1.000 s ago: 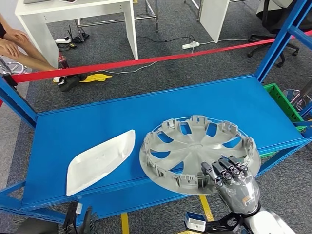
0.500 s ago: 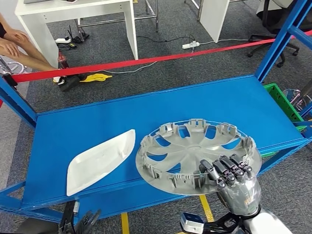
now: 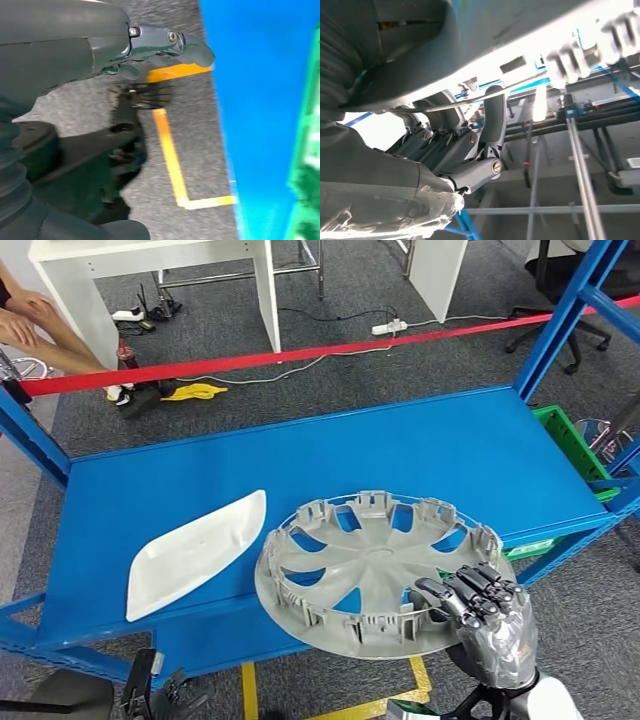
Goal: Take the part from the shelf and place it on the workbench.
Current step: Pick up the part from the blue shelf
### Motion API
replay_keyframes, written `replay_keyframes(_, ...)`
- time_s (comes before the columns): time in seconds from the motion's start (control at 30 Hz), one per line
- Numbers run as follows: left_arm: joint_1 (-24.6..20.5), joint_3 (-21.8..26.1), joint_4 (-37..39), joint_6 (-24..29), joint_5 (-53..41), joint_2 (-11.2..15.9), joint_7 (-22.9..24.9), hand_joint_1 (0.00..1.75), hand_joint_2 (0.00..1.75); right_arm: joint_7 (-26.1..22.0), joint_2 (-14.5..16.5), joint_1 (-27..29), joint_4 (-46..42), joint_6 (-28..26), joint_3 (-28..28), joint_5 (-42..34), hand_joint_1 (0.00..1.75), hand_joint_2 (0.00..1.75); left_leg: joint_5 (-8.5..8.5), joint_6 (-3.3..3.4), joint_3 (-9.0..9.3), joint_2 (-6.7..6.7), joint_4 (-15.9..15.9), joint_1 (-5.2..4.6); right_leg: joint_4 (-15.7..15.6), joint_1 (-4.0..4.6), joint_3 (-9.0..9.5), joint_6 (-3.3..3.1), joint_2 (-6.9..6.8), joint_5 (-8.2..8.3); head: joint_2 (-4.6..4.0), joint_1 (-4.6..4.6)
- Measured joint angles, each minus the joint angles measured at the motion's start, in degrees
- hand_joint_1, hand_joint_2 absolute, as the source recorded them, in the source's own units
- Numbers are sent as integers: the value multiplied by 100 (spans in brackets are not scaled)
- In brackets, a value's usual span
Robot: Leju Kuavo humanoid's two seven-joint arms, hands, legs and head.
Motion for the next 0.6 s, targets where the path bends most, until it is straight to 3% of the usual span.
replay_keyframes(0.1, 321, -15, -420, 204, -66, 110, 119, 0, 175, -248, 159, 134, -50, 0, -172, -118, 175, 175, 100, -99, 39, -11, -29, 3, 58, 24, -106, -261, 6, 33, 1, -52)
replay_keyframes(0.13, 377, -19, -517, 246, -72, 134, 148, 0, 175, -334, 208, 151, -67, 0, -222, -153, 175, 175, 55, -118, 22, -6, -27, 14, 81, 32, -157, -328, -9, 69, 1, -65)
replay_keyframes(0.17, 418, -22, -593, 273, -77, 159, 164, 0, 175, -408, 255, 167, -89, 0, -269, -190, 175, 175, -128, -126, -20, 3, 68, 16, 88, 40, -219, -385, -24, 124, 1, -70)
replay_keyframes(0.2, 448, -25, -653, 289, -84, 177, 175, 0, 175, -474, 298, 179, -109, 0, -310, -229, 175, 175, -434, -125, -89, 13, 299, 10, 86, 45, -287, -433, -38, 195, 1, -73)
replay_keyframes(0.27, 483, -33, -757, 306, -103, 211, 184, 0, 175, -624, 402, 215, -139, 0, -396, -347, 175, 175, -1177, -99, -238, 22, 1067, -30, 84, 68, -424, -483, -47, 342, 1, -87)
replay_keyframes(0.3, 490, -39, -800, 310, -115, 227, 188, 0, 175, -725, 460, 240, -148, 0, -445, -428, 175, 175, -1394, -83, -277, 22, 1451, -49, 86, 85, -497, -496, -52, 411, 1, -94)
replay_keyframes(0.33, 494, -47, -834, 316, -126, 245, 197, 0, 175, -858, 531, 265, -157, 0, -503, -517, 175, 175, -1466, -60, -254, 22, 1711, -66, 88, 105, -578, -502, -58, 474, 1, -98)
replay_keyframes(0.37, 501, -55, -865, 322, -136, 263, 210, 0, 175, -1024, 614, 289, -174, 0, -571, -608, 175, 175, -1427, -27, -146, 22, 1792, -84, 90, 125, -660, -505, -63, 534, 1, -96)
replay_keyframes(0.43, 524, -67, -937, 341, -165, 306, 239, 0, 175, -1485, 842, 342, -239, 0, -748, -822, 175, 175, -1255, 73, 357, 21, 1364, -135, 92, 154, -791, -499, -66, 635, 1, -95)
replay_keyframes(0.5, 533, -81, -1014, 359, -202, 359, 256, 0, 175, -2022, 1127, 401, -324, 0, -964, -1076, 175, 175, -1289, 163, 944, 19, 612, -192, 92, 177, -863, -460, -71, 716, 1, -93)
replay_keyframes(0.53, 532, -90, -1042, 367, -218, 382, 260, 0, 175, -2267, 1269, 421, -368, 0, -1074, -1201, 175, 175, -1336, 183, 1112, 16, 358, -216, 83, 177, -875, -430, -78, 758, 1, -92)
replay_keyframes(0.6, 544, -103, -1075, 381, -242, 422, 270, 0, 175, -2589, 1518, 449, -459, 0, -1274, -1405, 175, 175, -1336, 193, 1164, 11, 177, -239, 45, 166, -886, -354, -88, 852, 1, -95)
